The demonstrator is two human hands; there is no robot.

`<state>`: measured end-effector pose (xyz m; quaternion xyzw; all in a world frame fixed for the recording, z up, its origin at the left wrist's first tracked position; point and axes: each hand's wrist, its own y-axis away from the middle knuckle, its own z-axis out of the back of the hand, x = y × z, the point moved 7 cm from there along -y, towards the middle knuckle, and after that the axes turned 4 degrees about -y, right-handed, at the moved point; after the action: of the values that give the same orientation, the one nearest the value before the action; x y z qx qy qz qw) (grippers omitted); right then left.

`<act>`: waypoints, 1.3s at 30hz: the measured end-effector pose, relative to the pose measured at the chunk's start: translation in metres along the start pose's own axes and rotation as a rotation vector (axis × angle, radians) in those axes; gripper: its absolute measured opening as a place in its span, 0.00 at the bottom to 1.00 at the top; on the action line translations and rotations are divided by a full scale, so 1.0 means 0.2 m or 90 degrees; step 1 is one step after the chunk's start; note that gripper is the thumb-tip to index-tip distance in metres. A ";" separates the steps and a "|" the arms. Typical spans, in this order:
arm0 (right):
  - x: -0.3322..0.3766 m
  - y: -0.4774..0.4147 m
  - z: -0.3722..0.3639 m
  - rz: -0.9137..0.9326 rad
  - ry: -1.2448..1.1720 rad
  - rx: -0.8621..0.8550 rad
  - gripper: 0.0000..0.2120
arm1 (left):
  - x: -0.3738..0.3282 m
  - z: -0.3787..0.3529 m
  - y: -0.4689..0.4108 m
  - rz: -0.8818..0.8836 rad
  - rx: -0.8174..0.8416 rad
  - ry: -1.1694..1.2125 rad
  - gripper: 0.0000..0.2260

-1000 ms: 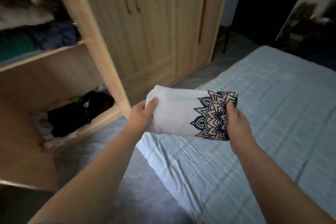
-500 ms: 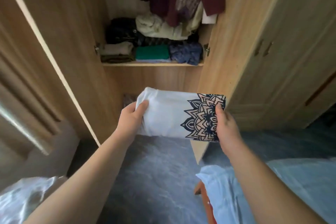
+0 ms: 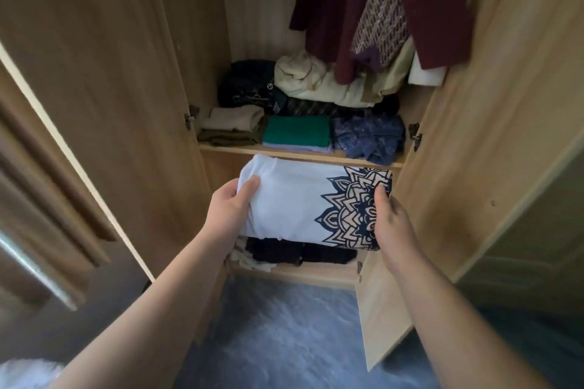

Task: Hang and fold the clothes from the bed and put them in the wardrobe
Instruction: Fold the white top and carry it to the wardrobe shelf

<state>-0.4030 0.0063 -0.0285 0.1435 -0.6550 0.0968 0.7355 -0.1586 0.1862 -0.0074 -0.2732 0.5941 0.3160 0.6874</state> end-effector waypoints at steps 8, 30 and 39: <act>0.18 -0.67 -0.10 0.024 0.041 0.056 0.17 | -0.10 -0.21 -0.47 0.012 -0.084 -0.012 0.07; 0.24 -2.15 -0.91 0.024 0.093 -0.023 0.24 | 0.12 -0.32 -2.36 0.045 0.017 -0.116 0.17; 0.01 -2.45 -0.95 -0.052 0.370 -0.084 0.29 | 0.31 -0.51 -2.69 0.020 0.021 -0.474 0.22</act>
<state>-0.0636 -0.3909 -0.0873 0.0879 -0.4159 0.0609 0.9031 0.1899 -0.2349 -0.0827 -0.1189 0.3128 0.3946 0.8557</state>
